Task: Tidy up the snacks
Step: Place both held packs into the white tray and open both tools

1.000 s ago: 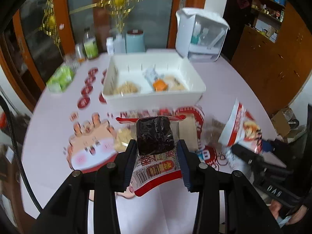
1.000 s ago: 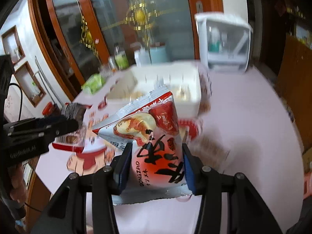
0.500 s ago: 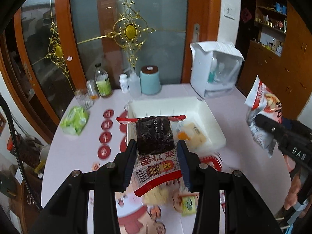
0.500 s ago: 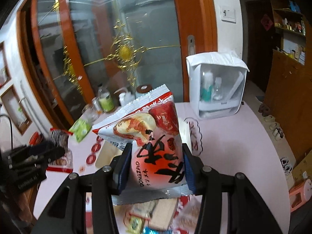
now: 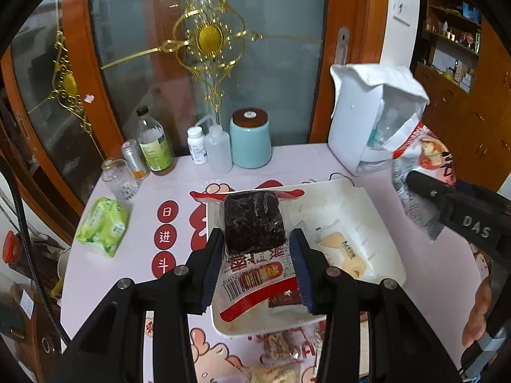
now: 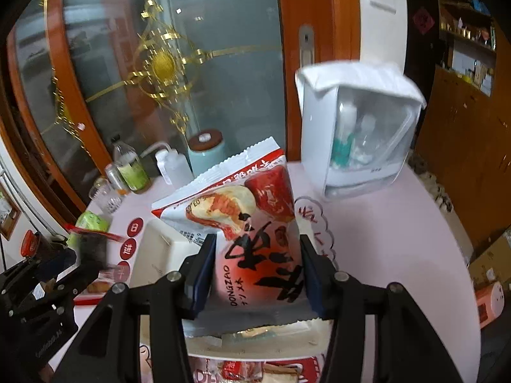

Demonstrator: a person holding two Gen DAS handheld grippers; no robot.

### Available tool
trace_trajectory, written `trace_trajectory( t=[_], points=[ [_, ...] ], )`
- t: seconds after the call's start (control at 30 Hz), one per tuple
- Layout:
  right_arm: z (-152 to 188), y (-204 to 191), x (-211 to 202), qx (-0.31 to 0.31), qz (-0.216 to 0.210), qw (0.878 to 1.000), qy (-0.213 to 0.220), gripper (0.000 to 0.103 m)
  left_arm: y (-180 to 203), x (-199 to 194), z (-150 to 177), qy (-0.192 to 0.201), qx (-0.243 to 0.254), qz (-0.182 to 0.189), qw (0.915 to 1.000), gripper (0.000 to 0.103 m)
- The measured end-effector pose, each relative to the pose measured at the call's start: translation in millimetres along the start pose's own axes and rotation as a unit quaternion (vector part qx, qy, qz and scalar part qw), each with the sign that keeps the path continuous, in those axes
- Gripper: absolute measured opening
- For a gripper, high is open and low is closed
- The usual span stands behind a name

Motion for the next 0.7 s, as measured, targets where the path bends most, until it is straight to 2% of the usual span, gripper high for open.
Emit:
trace_trajectory(
  t=[0.07,0.1,0.13,0.2,0.27,0.47,0.7],
  points=[
    [7.0,1.3,19.3,0.007,0.001,1.0,-0.025,0.056,1.3,16.3,-0.4,-0.004,0.005,-0.001,1.0,0.041],
    [9.7,1.4,26.8,0.009,0.004,0.999,-0.033,0.065,1.4,23.4,-0.8,-0.006,0.007,-0.001,1.0,0.049],
    [12.0,2.0,31.7,0.011,0.009,0.999,-0.038,0.074,1.7,31.1,0.6,-0.012,0.008,0.0,0.9999,0.071],
    [13.9,1.9,33.5,0.012,0.014,0.999,-0.034,0.082,1.9,41.3,2.5,-0.017,0.008,0.003,0.9998,0.093],
    [14.0,1.4,31.6,0.01,0.019,0.999,-0.027,0.083,1.4,46.3,2.4,-0.01,0.01,0.006,0.9999,0.093],
    [18.7,0.1,25.0,0.019,0.007,0.999,-0.032,0.083,0.4,57.9,10.9,-0.033,0.012,0.014,0.9993,0.093],
    [27.7,-7.1,9.2,0.001,-0.013,0.999,-0.032,0.083,3.0,30.4,15.5,-0.022,0.012,-0.001,0.9997,0.095]
  ],
)
Point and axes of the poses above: each gripper's, at about its wrist camera, not at the fingertips, and x roughly the way its jaws point, y to its right, z to its underside, the point moved 10 cm from there along x, roughly the way its jaws point, and after that the axes turned 3 degrees about -z, right-handed, at the moved point
